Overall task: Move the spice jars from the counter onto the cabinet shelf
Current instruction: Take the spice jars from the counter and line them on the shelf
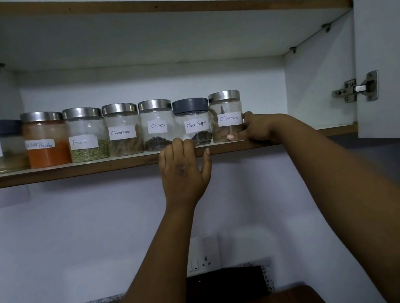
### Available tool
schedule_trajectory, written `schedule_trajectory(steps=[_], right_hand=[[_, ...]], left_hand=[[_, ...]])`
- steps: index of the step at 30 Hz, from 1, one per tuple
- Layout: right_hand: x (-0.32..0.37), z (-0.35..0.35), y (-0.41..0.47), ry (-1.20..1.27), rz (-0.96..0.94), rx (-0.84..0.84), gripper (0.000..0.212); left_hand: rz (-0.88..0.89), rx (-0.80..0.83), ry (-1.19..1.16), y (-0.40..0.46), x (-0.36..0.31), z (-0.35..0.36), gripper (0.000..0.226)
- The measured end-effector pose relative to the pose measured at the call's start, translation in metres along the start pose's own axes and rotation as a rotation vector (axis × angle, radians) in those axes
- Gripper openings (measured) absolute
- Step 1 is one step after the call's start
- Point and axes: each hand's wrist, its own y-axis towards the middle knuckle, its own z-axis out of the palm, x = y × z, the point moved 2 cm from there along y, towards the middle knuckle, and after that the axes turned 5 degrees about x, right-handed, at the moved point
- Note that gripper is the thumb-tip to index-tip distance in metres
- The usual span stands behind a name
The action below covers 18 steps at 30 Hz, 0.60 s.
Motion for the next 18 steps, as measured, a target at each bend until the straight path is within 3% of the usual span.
schedule_trajectory(steps=[13,18], right_hand=[[0.000,0.004,-0.008,-0.023,0.111,-0.069,0.101],[-0.016,0.026,-0.033,-0.122,0.126,-0.307,0.076]], left_hand=[[0.022,0.055,0.022,0.001,0.001,-0.006,0.030],[0.028,0.080,0.007,0.000,0.000,-0.010,0.030]])
